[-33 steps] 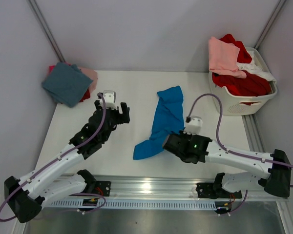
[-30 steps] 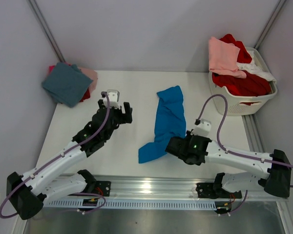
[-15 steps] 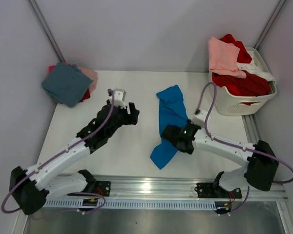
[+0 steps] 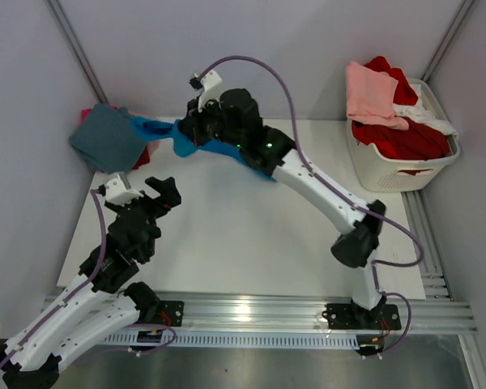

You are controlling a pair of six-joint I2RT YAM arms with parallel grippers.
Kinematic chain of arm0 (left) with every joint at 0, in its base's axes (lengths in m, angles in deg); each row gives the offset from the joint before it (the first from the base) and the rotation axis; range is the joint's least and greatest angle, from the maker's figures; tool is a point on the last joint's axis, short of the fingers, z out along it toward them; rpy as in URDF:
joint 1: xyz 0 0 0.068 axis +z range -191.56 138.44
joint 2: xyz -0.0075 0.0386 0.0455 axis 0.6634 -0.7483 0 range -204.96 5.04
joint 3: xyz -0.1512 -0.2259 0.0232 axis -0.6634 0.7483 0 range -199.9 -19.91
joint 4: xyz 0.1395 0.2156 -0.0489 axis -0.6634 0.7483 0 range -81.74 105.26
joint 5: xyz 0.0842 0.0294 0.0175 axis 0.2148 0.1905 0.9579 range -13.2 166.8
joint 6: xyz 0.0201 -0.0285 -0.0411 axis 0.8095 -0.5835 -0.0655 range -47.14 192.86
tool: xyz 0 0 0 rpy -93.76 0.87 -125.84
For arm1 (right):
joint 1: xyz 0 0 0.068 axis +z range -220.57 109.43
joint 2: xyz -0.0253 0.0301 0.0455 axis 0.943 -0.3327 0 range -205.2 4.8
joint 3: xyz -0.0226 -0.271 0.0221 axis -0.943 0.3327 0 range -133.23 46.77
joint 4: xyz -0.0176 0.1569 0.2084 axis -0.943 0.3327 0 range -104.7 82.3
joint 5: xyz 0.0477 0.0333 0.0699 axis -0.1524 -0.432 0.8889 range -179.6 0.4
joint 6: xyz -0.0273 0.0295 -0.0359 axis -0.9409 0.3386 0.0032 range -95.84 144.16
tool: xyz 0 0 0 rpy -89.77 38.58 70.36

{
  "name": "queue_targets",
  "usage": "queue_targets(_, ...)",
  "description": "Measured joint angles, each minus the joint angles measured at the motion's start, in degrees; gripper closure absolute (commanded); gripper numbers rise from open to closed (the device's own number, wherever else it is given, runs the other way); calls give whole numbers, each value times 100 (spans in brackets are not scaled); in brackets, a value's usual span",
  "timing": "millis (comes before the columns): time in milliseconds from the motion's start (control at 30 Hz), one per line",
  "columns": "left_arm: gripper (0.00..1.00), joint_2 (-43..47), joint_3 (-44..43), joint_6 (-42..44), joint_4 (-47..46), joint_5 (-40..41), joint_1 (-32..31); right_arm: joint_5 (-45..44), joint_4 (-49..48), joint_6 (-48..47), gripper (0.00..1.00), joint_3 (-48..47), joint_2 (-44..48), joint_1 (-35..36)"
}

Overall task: Fold and stack the t-shirts
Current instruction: Move the tshirt to the center of the board

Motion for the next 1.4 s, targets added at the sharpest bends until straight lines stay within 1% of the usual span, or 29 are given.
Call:
queue_targets(67,1,13,50,-157,284,177,0,595,-308,-240,100,293,675,111)
queue_targets(100,1,22,76,-208,361,251,0,763,-595,-319,100,597,1130,120)
queue_targets(167,1,90,129,-245,417,345,0,785,-1425,-396,100,1742,2328,-63)
queue_targets(200,1,114,149,-251,411,367,0,678,-1893,-369,100,2546,3077,-306)
queue_targets(233,1,127,162,-273,413,387,0,435,-2398,-278,100,3383,3834,-643)
queue_targets(267,1,116,166,-289,411,387,0,37,-2697,-168,100,4100,4476,-1021)
queue_targets(300,1,83,168,-310,413,380,0,-407,-2826,-57,100,4544,4894,-1325)
queue_targets(333,1,28,168,-348,409,369,0,-1071,-2857,140,100,4909,5270,-1635)
queue_targets(367,1,-50,168,-385,413,343,0,-1670,-2732,367,100,5066,5466,-1823)
queue_targets(400,1,-149,166,-402,411,293,0,-2092,-2439,555,100,5073,5508,-1950)
queue_targets(433,1,-260,164,-407,411,249,0,-2385,-2162,723,96,5099,5471,-2011)
queue_targets(467,1,-378,162,-422,420,175,-9,-2603,-1845,901,89,5198,5392,-2024)
queue_targets(500,1,-487,155,-437,452,114,-11,-2813,-1482,1091,52,5364,5294,-1982)
queue_targets(567,1,-684,144,-452,501,7,-11,-3344,-898,1436,1,5873,5110,-1687)
queue_targets(700,1,-811,146,-472,590,-295,-11,-4098,479,1886,1,7287,4629,-625)
queue_targets(767,1,-811,146,-472,605,-407,-11,-4389,1051,1969,1,7597,4631,-260)
queue_targets(800,1,-813,146,-474,603,-466,-11,-4487,1134,1991,1,7595,4656,-166)
queue_targets(1000,1,-866,146,-487,603,-610,-11,-5276,1106,1963,1,7217,4828,-153)
queue_targets(1100,1,-901,146,-501,634,-632,-11,-5346,927,1847,1,7062,4822,-138)
queue_targets(1167,1,-898,146,-514,632,-640,-11,-5152,695,1821,1,7051,4806,-138)
queue_targets(1233,1,-903,146,-505,599,-691,-11,-4690,315,1827,1,7114,4732,-151)
queue_targets(1400,3,-1244,-13,-487,629,-1086,-9,-2879,-584,2146,0,7226,4024,-258)
